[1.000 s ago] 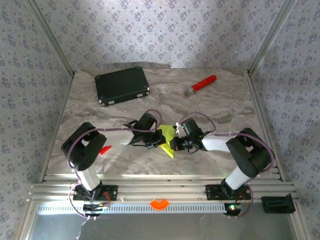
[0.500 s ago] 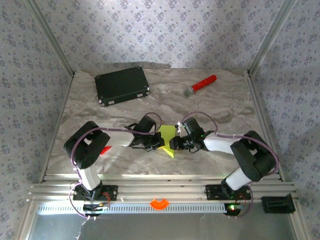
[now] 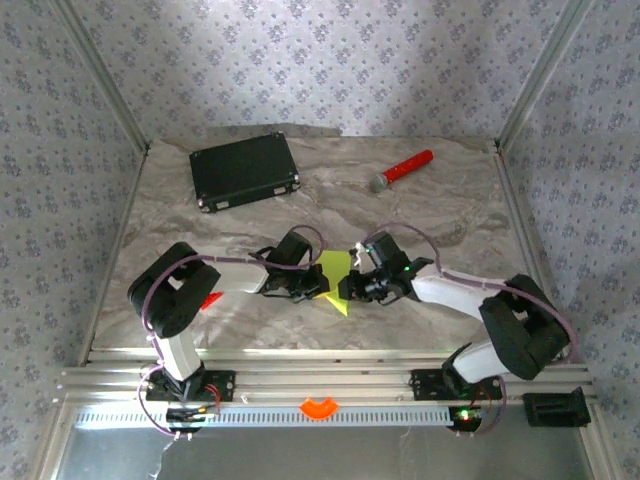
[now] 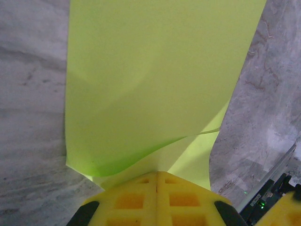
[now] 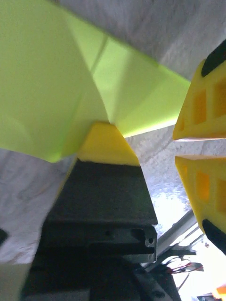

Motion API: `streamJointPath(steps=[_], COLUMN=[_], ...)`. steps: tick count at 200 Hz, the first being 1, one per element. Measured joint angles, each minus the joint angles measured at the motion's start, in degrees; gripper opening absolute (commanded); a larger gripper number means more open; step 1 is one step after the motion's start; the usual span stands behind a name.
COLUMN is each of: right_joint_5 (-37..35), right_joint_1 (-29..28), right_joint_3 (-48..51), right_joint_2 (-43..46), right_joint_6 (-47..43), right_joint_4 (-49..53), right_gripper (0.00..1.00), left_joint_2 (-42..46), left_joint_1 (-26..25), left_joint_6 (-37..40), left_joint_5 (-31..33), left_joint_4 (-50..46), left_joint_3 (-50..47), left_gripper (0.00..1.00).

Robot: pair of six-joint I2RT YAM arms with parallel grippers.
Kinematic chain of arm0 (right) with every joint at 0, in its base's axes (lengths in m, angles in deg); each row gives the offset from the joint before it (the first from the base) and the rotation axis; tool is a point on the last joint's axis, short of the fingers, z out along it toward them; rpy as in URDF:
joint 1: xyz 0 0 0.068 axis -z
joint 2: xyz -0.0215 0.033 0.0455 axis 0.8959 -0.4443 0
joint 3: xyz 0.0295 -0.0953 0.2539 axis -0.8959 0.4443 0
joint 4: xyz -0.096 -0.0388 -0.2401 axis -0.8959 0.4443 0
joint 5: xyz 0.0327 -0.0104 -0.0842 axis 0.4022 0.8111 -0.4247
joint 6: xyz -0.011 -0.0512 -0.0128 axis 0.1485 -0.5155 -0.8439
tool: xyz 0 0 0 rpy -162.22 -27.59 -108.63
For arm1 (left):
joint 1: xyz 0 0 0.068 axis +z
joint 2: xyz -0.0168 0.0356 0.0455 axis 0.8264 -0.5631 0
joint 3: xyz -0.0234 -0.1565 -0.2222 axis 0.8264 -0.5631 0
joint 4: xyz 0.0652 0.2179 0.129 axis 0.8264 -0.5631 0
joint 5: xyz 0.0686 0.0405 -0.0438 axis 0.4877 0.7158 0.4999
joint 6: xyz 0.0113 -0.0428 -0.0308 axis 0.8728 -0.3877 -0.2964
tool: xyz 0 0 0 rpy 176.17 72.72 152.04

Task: Fold a paper plane with a square sheet of paper (pick it up from the middle)

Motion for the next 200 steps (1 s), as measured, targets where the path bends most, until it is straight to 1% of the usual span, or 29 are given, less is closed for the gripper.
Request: streamJointPath(steps=[24,76,109,142,176,200], right_joint_5=[0.6,0.3,0.4,0.4,0.6,0.8], right_joint_1=[-1.9,-2.0,-2.0,-2.0,-2.0,-2.2], right_joint_3=[-2.0,-3.5,-1.7,0.0,-0.4,-2.4], right_joint_2=[-3.5,-8.6,-8.2,-5.7,-3.1,-3.8], right_joint_6=[0.4,0.4,0.4,0.5,1.1,1.6], right_joint_4=[1.2,4.6,4.5,5.2,5.8,5.6], right_gripper=[0.09,0.07,0.07,0.08,0.08,0.09], left_joint_2=[0.0,0.0,-0.1,-0.1,-0.1,-0.1], left_joint_1=[0.0,0.0,0.0,-0.3,-0.3,-0.3], left_joint_6=[0.0,0.2,0.4,0.4,0.4,0.4], left_joint_5=[0.0,0.0,0.0,0.0,0.0,0.0], left_joint_4=[0.0,0.1,0.2,0.2,0.2,0.3], left_joint_3=[0.0,0.0,0.0,0.0,0.0,0.0], left_gripper=[0.02,0.01,0.02,0.01,0.01,0.02])
